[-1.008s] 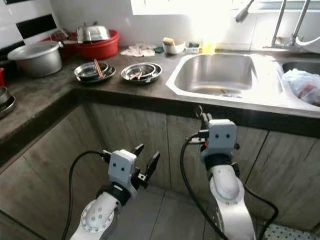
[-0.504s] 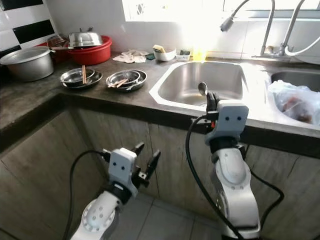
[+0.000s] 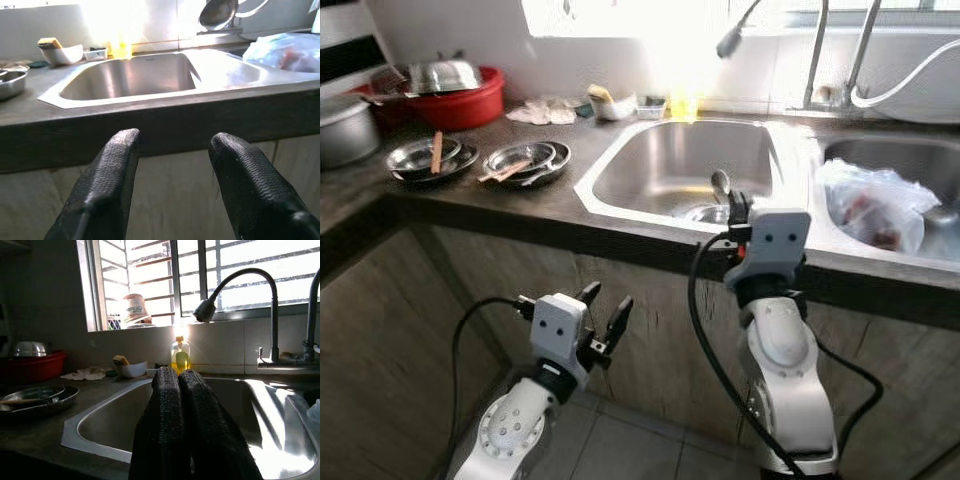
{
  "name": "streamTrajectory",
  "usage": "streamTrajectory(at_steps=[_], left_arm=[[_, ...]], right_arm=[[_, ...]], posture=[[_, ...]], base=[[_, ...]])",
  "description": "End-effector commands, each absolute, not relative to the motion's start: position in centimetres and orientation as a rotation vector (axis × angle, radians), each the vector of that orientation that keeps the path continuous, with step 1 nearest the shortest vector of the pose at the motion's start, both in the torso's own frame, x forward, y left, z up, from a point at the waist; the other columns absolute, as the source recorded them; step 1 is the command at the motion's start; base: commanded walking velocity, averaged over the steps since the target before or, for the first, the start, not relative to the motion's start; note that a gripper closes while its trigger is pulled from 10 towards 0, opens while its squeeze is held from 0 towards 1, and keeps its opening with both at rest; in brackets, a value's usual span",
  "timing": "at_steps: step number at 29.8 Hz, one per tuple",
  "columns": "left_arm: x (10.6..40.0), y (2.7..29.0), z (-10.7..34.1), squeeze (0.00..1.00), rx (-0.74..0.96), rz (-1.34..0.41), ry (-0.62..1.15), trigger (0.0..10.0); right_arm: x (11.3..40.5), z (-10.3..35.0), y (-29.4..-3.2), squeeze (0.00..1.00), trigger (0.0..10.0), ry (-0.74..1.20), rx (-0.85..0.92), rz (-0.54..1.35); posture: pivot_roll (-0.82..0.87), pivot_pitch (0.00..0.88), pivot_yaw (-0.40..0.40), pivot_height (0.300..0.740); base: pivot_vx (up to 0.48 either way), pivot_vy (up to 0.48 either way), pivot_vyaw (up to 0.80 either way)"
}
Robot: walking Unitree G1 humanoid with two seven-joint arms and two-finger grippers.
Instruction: Kitchen organization
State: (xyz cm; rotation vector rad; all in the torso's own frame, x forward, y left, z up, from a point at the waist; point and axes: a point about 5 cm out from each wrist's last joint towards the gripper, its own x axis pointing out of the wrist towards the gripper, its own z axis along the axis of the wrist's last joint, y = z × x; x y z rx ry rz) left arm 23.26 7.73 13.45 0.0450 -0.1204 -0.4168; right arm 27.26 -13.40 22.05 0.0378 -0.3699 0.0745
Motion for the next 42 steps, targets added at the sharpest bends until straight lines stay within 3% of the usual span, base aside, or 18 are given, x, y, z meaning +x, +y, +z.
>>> streamTrajectory(at_steps=[1, 34, 42], left_arm=[[23.3, 7.8, 13.5, 0.0, 0.051, -0.419, -0.126, 10.0], [23.3, 7.8, 13.3, 0.0, 0.043, -0.411, -0.117, 10.0], [23.4, 8.0, 13.3, 0.0, 0.042, -0.396, -0.113, 10.0]], right_arm=[[27.3, 22.3, -13.3, 0.0, 10.0, -0.377, 0.049, 0.084], [27.5, 21.5, -12.9, 0.0, 10.0, -0.334, 0.036, 0.109], [29.0, 20.3, -13.0, 0.0, 10.0, -0.236, -0.067, 0.119]], posture=[[0.03, 0.012, 0.025, 0.74], [0.03, 0.023, 0.026, 0.74], [0.03, 0.031, 0.023, 0.74]], base=[[0.394, 0.0, 0.0], [0.396, 0.0, 0.0], [0.0, 0.0, 0.0]])
